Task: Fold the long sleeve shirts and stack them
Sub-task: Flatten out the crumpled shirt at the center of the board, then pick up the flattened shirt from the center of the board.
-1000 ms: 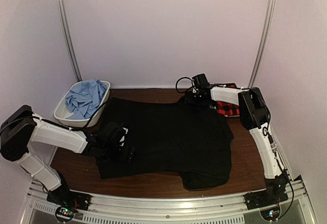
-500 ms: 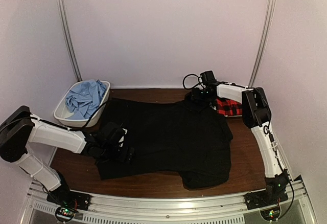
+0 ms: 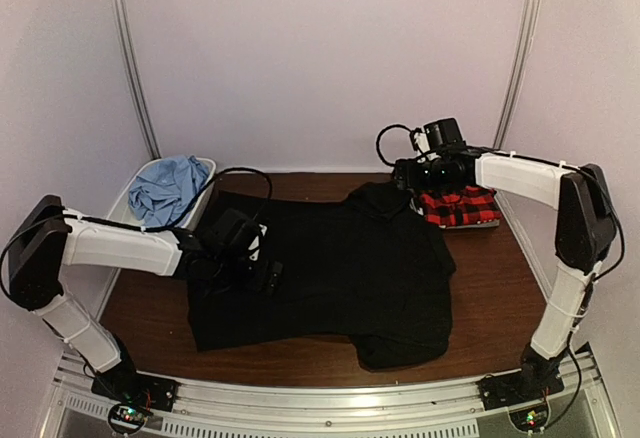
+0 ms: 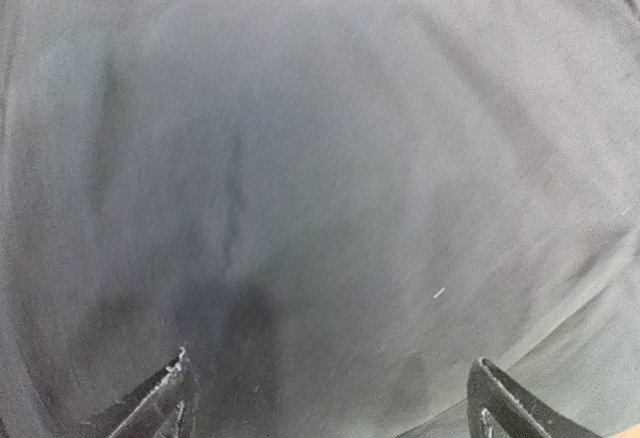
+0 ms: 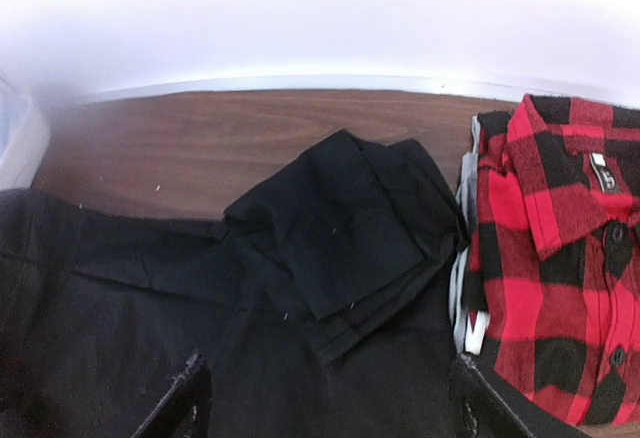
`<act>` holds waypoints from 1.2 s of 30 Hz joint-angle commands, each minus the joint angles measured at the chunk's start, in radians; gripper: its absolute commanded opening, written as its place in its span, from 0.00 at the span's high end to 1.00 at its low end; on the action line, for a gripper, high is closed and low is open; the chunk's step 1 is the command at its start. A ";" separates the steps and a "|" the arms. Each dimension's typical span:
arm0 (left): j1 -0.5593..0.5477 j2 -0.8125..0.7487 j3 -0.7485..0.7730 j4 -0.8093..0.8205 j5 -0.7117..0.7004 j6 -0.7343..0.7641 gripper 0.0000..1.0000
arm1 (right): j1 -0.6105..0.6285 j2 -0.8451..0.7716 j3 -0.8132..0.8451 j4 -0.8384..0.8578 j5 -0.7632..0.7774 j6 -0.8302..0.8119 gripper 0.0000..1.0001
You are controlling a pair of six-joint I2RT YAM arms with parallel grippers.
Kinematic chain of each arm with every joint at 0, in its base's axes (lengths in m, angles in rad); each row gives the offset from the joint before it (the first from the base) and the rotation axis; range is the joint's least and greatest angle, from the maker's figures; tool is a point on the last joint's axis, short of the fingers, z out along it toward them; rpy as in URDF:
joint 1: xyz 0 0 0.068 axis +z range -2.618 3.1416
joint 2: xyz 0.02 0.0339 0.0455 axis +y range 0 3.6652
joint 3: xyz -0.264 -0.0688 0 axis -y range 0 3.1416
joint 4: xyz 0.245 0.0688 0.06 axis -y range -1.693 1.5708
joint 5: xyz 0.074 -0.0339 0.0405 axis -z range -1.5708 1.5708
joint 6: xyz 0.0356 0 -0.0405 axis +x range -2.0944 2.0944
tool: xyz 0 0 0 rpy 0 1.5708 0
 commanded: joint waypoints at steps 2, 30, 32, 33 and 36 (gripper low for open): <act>0.003 -0.050 0.042 -0.018 0.074 0.061 0.04 | 0.154 -0.197 -0.290 -0.065 0.061 -0.021 0.17; 0.042 -0.281 -0.109 -0.131 0.299 0.012 0.02 | 1.043 -0.509 -0.781 -0.191 0.271 0.415 0.23; 0.042 -0.298 -0.114 -0.146 0.292 0.014 0.02 | 1.061 -0.472 -0.773 -0.192 0.270 0.415 0.24; 0.042 -0.302 -0.115 -0.149 0.290 0.018 0.02 | 1.071 -0.456 -0.770 -0.195 0.268 0.416 0.25; 0.042 -0.308 -0.114 -0.158 0.288 0.030 0.02 | 1.089 -0.414 -0.764 -0.196 0.273 0.426 0.25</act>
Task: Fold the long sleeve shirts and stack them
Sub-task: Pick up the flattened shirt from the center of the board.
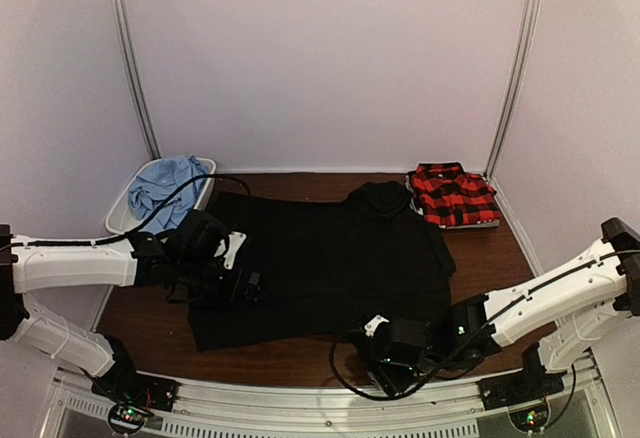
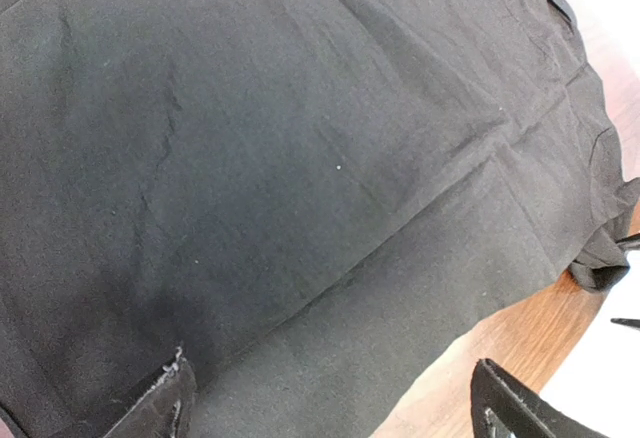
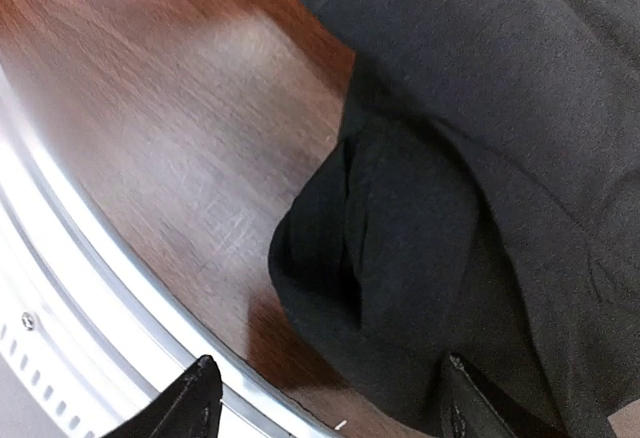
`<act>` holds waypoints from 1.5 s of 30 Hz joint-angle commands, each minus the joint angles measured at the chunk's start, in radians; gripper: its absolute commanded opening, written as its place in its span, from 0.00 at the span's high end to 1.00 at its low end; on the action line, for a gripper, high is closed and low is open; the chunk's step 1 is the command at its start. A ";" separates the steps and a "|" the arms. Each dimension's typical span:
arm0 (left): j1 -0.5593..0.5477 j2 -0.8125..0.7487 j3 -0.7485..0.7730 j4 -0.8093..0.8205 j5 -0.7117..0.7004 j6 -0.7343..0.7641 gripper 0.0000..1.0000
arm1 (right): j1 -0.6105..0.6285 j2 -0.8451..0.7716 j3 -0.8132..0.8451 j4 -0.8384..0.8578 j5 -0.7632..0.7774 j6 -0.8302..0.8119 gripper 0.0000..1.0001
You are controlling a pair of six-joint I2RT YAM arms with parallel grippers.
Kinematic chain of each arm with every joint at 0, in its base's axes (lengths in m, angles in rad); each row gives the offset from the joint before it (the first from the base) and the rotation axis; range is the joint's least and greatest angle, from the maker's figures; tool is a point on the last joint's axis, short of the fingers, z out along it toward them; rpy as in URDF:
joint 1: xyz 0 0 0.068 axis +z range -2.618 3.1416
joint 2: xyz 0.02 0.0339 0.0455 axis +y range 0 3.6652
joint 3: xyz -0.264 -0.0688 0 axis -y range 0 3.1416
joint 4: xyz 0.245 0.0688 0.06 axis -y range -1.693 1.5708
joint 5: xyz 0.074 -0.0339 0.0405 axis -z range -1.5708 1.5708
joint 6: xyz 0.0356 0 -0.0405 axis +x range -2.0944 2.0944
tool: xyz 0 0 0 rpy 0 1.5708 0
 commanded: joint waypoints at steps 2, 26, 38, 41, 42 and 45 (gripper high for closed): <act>0.004 -0.021 -0.003 -0.009 0.016 0.017 0.02 | 0.033 0.059 0.014 -0.009 0.048 0.025 0.27; -0.239 0.011 -0.017 -0.048 -0.091 0.116 0.07 | -0.122 -0.342 0.101 -0.363 0.129 0.047 1.00; -0.336 0.218 0.099 -0.196 -0.304 0.143 0.15 | -0.418 -0.344 0.122 -0.334 0.015 -0.130 1.00; -0.337 0.254 0.134 -0.241 -0.346 0.125 0.24 | -0.448 -0.302 0.135 -0.323 -0.004 -0.162 1.00; -0.337 0.266 0.146 -0.263 -0.366 0.115 0.27 | -0.456 -0.290 0.139 -0.321 -0.010 -0.171 1.00; -0.348 0.293 0.176 -0.318 -0.413 0.089 0.38 | -0.482 -0.266 0.148 -0.316 -0.023 -0.195 1.00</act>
